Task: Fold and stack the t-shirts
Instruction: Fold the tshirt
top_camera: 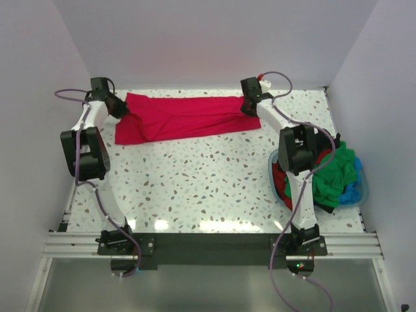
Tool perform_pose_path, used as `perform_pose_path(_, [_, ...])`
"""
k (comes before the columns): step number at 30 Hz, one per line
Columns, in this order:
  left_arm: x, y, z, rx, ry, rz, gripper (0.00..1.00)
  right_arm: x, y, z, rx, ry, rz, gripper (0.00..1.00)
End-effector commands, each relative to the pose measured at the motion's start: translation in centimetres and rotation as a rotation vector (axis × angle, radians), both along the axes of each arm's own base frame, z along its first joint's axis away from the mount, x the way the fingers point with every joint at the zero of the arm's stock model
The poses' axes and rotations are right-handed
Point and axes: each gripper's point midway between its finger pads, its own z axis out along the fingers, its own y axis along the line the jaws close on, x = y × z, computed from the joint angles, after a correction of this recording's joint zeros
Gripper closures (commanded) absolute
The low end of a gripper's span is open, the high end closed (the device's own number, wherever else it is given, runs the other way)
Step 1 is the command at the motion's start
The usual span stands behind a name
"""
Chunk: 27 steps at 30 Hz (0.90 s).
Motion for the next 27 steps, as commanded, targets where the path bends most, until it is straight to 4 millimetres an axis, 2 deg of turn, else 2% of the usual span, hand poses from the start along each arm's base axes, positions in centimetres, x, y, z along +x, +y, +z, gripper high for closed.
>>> perform_pose_path(1, [2.9, -0.3, 1.3, -0.014, -0.08, -0.001, 1.0, 0.8, -1.0, 0.3, -0.016, 0.004, -0.004, 1.0])
perform_pose_path(2, [3.2, -0.2, 0.7, -0.022, -0.07, 0.004, 1.0, 1.1, -1.0, 0.4, -0.014, 0.0, -0.006, 1.0])
perform_pose_path(8, [4.3, 0.8, 1.8, 0.009, -0.102, 0.046, 1.0, 1.8, -1.5, -0.4, -0.029, 0.008, -0.003, 1.0])
perform_pose_path(13, [3.8, 1.0, 3.2, 0.013, -0.129, 0.06, 1.0, 1.8, -1.4, 0.0, -0.033, -0.005, 0.016, 1.0])
perform_pose_path(14, [3.7, 1.1, 4.2, 0.021, -0.148, 0.065, 1.0, 1.7, -1.5, 0.0, -0.033, -0.002, 0.016, 1.0])
perform_pose_path(15, [3.4, 1.2, 4.2, 0.025, -0.144, 0.074, 1.0, 1.7, -1.6, 0.1, -0.034, -0.005, 0.016, 1.0])
perform_pose_path(17, [3.0, 1.3, 5.7, 0.035, -0.168, 0.086, 1.0, 1.4, -1.6, 0.4, -0.032, -0.004, 0.019, 1.0])
perform_pose_path(19, [2.6, 1.6, 6.0, 0.047, -0.173, 0.098, 1.0, 1.1, -1.7, 0.7, -0.035, -0.009, 0.021, 1.0])
perform_pose_path(20, [2.4, 1.7, 6.8, 0.051, -0.186, 0.107, 1.0, 0.7, -1.9, 0.9, -0.037, -0.009, 0.018, 1.0])
perform_pose_path(24, [1.9, 2.4, 7.5, 0.082, -0.191, 0.131, 1.0, 0.4, -2.0, 1.3, -0.034, -0.028, 0.018, 1.0])
perform_pose_path(27, [2.3, 2.5, 7.5, 0.08, -0.197, 0.125, 1.0, 0.5, -2.1, 1.6, -0.034, -0.035, 0.018, 1.0])
